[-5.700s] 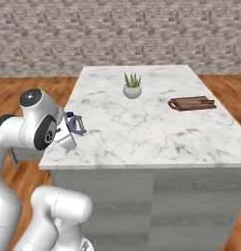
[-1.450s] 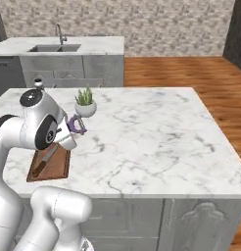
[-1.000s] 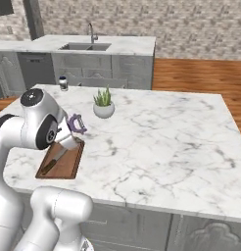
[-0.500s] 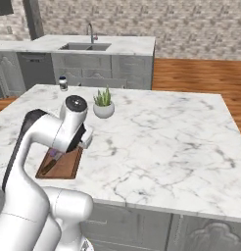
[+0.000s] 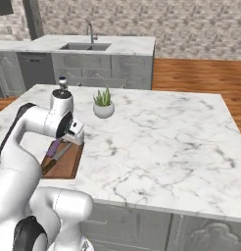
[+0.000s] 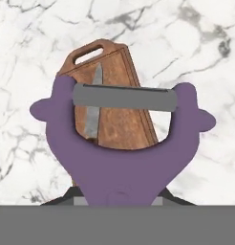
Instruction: Open the drawer on the right and place the cutting tools on the cutting board.
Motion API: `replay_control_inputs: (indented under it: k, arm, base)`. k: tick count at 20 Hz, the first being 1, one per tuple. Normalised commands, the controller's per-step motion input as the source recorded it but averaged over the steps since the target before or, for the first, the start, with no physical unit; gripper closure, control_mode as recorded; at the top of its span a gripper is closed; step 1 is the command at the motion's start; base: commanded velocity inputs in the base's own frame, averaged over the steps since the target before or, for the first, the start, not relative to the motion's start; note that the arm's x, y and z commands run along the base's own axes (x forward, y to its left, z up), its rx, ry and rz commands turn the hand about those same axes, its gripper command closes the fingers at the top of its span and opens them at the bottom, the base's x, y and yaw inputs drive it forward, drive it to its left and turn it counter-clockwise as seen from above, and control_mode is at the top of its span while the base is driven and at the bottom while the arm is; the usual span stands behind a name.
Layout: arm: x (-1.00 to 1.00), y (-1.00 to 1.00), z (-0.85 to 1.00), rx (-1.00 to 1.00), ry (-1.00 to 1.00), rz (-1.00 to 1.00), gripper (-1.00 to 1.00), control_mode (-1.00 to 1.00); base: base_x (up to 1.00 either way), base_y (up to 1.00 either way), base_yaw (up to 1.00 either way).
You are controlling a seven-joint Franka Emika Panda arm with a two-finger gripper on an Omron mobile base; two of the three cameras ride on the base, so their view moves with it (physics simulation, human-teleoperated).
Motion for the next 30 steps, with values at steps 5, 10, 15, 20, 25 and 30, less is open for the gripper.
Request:
replay_control_inputs:
  k: [5,10,15,20,25,30]
  arm:
    - [0.31,0.39,-0.20,-0.17,0.17,0.02,1.00,-1.00]
    - [0.14,0.06,-0.39,-0.04,0.17,0.02,1.00,-1.00]
    - [0.24,0.01,-0.54,-0.05,0.18,0.03,1.00,-1.00]
    - [0.26,0.04,-0.52,-0.05,0.15,0.02,1.00,-1.00]
    - [0.26,0.14,-0.52,-0.03,0.13,0.01,1.00,-1.00]
    - [0.11,0.11,-0.37,-0.01,0.07,0.02,1.00,-1.00]
  base:
    - [0.00,0.00,0.00]
    - [0.00,0.00,0.00]
    - [0.00,0.00,0.00]
    - [0.00,0.00,0.00]
    - [0.00,0.00,0.00]
    - [0.00,0.00,0.00]
